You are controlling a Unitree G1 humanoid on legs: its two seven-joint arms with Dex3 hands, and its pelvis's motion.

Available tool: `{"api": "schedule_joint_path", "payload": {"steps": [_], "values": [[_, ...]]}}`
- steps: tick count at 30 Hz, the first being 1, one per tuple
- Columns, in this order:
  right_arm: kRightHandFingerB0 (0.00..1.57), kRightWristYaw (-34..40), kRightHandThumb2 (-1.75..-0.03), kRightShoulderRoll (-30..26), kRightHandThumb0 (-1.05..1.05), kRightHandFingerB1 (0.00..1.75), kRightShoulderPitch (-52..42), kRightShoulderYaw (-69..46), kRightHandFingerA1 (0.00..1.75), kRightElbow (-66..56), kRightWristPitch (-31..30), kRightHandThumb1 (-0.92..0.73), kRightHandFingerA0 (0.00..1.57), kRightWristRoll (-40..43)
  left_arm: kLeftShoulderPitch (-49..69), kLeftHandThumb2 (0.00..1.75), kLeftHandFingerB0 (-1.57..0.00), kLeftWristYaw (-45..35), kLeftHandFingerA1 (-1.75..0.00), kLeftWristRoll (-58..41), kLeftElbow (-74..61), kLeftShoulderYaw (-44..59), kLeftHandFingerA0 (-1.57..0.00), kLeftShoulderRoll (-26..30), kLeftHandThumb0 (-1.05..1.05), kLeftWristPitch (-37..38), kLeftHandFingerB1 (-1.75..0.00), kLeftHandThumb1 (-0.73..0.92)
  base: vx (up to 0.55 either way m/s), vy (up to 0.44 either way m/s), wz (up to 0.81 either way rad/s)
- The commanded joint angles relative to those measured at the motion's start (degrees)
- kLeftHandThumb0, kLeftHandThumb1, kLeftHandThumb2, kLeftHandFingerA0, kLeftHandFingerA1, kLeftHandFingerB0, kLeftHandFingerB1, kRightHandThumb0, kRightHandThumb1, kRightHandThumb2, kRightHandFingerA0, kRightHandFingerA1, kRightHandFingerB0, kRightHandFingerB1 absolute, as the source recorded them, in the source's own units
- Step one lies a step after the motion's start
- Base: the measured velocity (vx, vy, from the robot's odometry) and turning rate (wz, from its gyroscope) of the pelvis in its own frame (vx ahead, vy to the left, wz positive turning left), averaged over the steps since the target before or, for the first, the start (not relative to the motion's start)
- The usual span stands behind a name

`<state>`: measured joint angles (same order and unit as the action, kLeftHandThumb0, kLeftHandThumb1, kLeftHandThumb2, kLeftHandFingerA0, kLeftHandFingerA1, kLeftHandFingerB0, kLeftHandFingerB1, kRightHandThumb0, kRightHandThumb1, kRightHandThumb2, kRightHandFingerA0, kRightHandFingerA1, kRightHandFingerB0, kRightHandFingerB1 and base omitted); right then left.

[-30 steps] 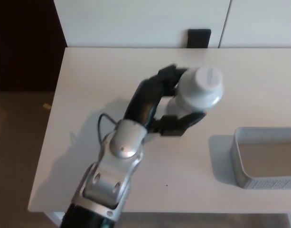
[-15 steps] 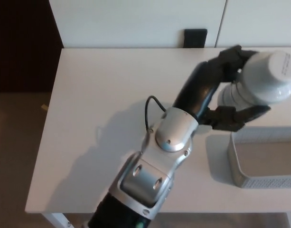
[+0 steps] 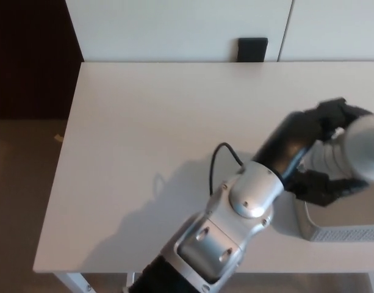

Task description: The robot walk up to a desk on which a bottle is kept on the left hand side and a container is kept on the right hand side. The robot uses its left hand to pick up the bottle and places it in the container.

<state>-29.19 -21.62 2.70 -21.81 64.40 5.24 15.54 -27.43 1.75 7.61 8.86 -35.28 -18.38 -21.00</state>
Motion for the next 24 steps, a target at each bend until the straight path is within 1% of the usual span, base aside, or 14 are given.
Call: {"api": "schedule_joint_path", "payload": {"steps": [1,2,5,6,8,11,12,16,17,18,19,22,23,24], "values": [[0.77,0.09,-0.65,-0.64,-0.68,0.50,-0.02,1.82,0.54,-1.35,3.00,-0.26,0.94,-2.15,1.60,0.65,-0.81,3.39,-1.20,-1.68,4.77,-5.80,-0.97,-14.43,0.10,1.80,-0.77,0.87,0.00,0.000,0.00],[0.83,0.62,-0.53,-0.62,-0.63,0.45,-0.20,2.30,0.49,-1.66,3.34,-0.35,0.97,-2.60,1.62,0.66,-0.80,3.42,-1.20,-1.88,4.54,-6.00,-0.93,-14.31,0.10,1.78,-0.76,0.87,0.00,0.000,0.00],[0.77,1.16,-0.53,-0.72,-0.63,0.44,0.11,2.60,0.49,-1.68,3.19,-0.36,0.96,-2.77,0.41,0.66,-0.79,2.88,-1.22,-2.46,4.49,-5.27,-0.92,-14.42,0.10,2.01,-0.76,0.88,0.00,0.000,0.00],[0.78,0.87,-0.53,-0.78,-0.63,0.44,0.32,2.45,0.49,-1.60,3.06,-0.35,0.95,-2.44,-0.80,0.70,-0.80,2.69,-1.21,-2.41,4.58,-4.81,-0.96,-14.56,0.13,1.83,-0.76,0.85,0.00,0.000,0.00],[0.78,0.78,-0.53,-0.83,-0.63,0.44,0.27,2.50,0.49,-1.74,2.94,-0.35,0.96,-2.37,-1.25,0.68,-0.81,2.83,-1.22,-2.45,4.38,-4.69,-1.02,-14.77,0.11,1.52,-0.73,0.85,0.00,0.000,0.00],[0.78,0.70,-0.54,-1.08,-0.67,0.44,-0.17,3.47,0.48,-2.04,4.13,-0.38,0.95,-3.46,-1.46,0.67,-0.81,2.80,-1.24,-2.90,3.54,-4.74,-1.01,-15.08,0.10,0.75,-0.72,0.85,0.00,0.000,0.00],[0.81,1.02,-0.53,-1.09,-0.64,0.45,-0.13,3.66,0.49,-1.86,4.31,-0.38,0.99,-3.72,-0.61,0.68,-0.78,2.53,-1.25,-3.85,3.12,-5.09,-1.00,-15.43,0.10,0.89,-0.75,0.86,0.00,0.000,0.00],[0.83,2.32,-0.54,-0.76,-0.67,0.46,-0.16,4.01,0.49,-1.32,4.27,-0.40,1.00,-4.11,1.89,0.67,-0.79,2.34,-1.21,-5.68,1.99,-6.79,-0.99,-15.44,0.08,0.92,-0.73,0.86,0.00,0.000,0.00],[0.80,2.25,-0.73,-0.78,-0.74,0.54,-0.20,4.05,0.57,-1.30,4.53,-0.30,0.97,-4.10,2.24,0.69,-0.79,2.48,-1.17,-5.66,1.96,-7.23,-0.98,-15.27,0.10,0.86,-0.73,0.86,0.00,0.000,0.00],[0.80,2.20,-0.73,-0.79,-0.74,0.54,-0.23,4.08,0.57,-1.28,4.72,-0.30,0.97,-4.07,2.47,0.69,-0.79,2.61,-1.17,-5.70,1.95,-7.55,-0.98,-15.13,0.10,0.84,-0.73,0.86,0.00,0.000,0.00],[0.83,1.87,-0.54,-0.73,-0.65,0.46,-0.12,3.82,0.51,-1.23,4.61,-0.37,1.03,-3.64,2.79,0.65,-0.77,2.81,-1.14,-5.82,2.08,-7.54,-0.90,-15.01,0.05,0.33,-0.67,0.87,0.00,0.000,0.00],[0.83,1.48,-0.53,-0.83,-0.66,0.45,-0.13,3.90,0.50,-1.50,4.80,-0.39,1.03,-3.44,3.57,0.66,-0.76,3.22,-1.22,-6.25,2.38,-7.44,-0.89,-14.52,0.07,0.89,-0.70,0.87,0.00,0.000,0.00],[0.77,1.33,-0.70,-0.93,-0.71,0.52,-0.04,4.08,0.56,-1.56,4.88,-0.29,0.96,-3.57,3.68,0.68,-0.75,3.32,-1.31,-6.27,2.19,-7.24,-0.92,-14.24,0.07,0.71,-0.74,0.87,0.00,0.000,0.00],[0.77,1.22,-0.70,-0.98,-0.71,0.52,0.04,4.19,0.56,-1.59,4.91,-0.29,0.96,-3.63,3.71,0.68,-0.75,3.40,-1.31,-6.29,2.04,-7.09,-0.92,-14.05,0.07,0.48,-0.74,0.87,0.00,0.000,0.00]]}}
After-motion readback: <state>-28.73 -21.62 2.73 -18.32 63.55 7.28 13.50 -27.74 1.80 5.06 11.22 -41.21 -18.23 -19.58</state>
